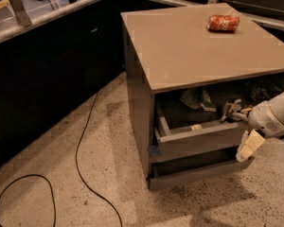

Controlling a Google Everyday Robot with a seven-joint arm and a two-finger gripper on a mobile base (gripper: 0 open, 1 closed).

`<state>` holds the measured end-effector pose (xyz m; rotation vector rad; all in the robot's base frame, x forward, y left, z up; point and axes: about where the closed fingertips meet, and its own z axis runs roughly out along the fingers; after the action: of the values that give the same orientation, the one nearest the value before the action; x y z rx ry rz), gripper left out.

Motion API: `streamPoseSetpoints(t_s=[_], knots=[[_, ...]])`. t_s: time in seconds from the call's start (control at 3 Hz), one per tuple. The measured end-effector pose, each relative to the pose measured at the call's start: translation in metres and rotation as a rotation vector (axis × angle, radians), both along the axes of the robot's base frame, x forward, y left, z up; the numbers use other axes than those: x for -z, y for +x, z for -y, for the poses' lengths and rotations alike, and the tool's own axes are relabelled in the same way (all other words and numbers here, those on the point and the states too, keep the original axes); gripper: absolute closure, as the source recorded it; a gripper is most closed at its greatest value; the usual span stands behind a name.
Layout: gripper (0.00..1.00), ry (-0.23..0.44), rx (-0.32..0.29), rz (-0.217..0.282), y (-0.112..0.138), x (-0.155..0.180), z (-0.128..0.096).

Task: Place water bottle into middle drawer

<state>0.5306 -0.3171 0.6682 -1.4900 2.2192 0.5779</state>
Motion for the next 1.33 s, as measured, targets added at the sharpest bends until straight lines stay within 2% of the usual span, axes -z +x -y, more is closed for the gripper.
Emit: streamPoseSetpoints(t_s=[0.33, 0.67, 1.0, 1.33], knots=[[0.0, -0.039, -0.017, -0.008, 0.0, 0.005, -0.007], [0.04, -0.107, -0.035, -0.023, -0.007, 0.011, -0.003], [0.27, -0.149, -0.039, -0.033, -0.016, 0.013, 0.004], [0.5, -0.157, -0.036, -0.033, -0.02, 0.01, 0.009]])
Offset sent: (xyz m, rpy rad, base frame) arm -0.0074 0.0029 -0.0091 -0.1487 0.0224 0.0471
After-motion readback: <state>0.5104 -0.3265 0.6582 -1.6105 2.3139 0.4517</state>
